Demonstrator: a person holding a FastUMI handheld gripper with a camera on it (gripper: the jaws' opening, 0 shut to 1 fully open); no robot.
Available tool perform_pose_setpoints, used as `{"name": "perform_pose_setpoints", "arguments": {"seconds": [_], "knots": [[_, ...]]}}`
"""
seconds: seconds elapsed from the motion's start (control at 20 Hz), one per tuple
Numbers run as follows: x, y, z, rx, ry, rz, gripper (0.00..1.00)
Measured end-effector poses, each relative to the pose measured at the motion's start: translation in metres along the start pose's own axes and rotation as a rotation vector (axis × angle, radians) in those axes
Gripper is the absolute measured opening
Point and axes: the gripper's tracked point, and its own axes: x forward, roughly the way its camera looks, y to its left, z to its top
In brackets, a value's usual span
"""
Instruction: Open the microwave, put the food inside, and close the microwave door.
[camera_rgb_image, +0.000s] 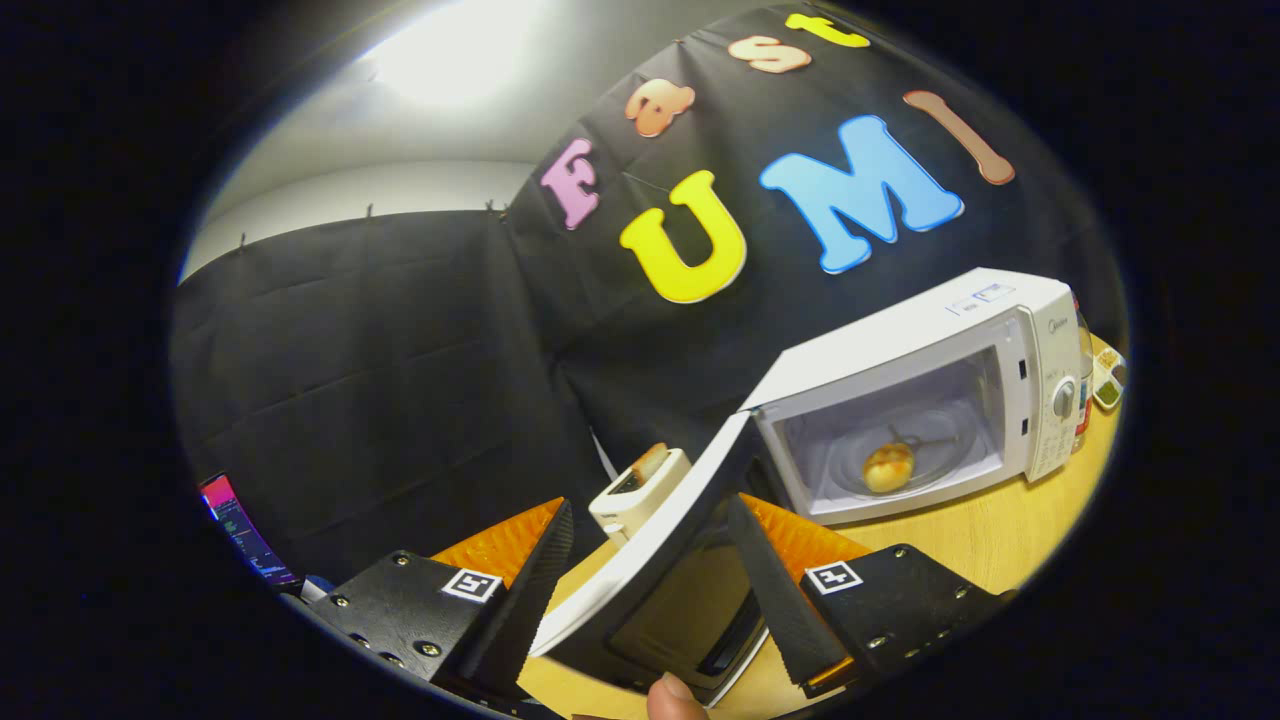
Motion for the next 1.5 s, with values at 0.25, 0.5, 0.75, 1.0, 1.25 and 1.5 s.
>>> {"name": "perform_pose_setpoints", "arguments": {"seconds": [0.25,0.5,0.75,1.0,1.25,1.5], "knots": [[-0.025,0.068,-0.012,-0.100,-0.036,0.132,0.94],[-0.030,0.117,-0.068,-0.210,0.042,0.281,0.95],[-0.008,0.123,-0.145,-0.414,0.168,0.312,0.84],[0.017,0.074,-0.192,-0.597,0.202,0.146,0.22],[0.011,0.023,-0.208,-0.518,0.275,0.032,0.04],[-0.016,0.009,-0.186,-0.514,0.231,-0.025,0.03]]}}
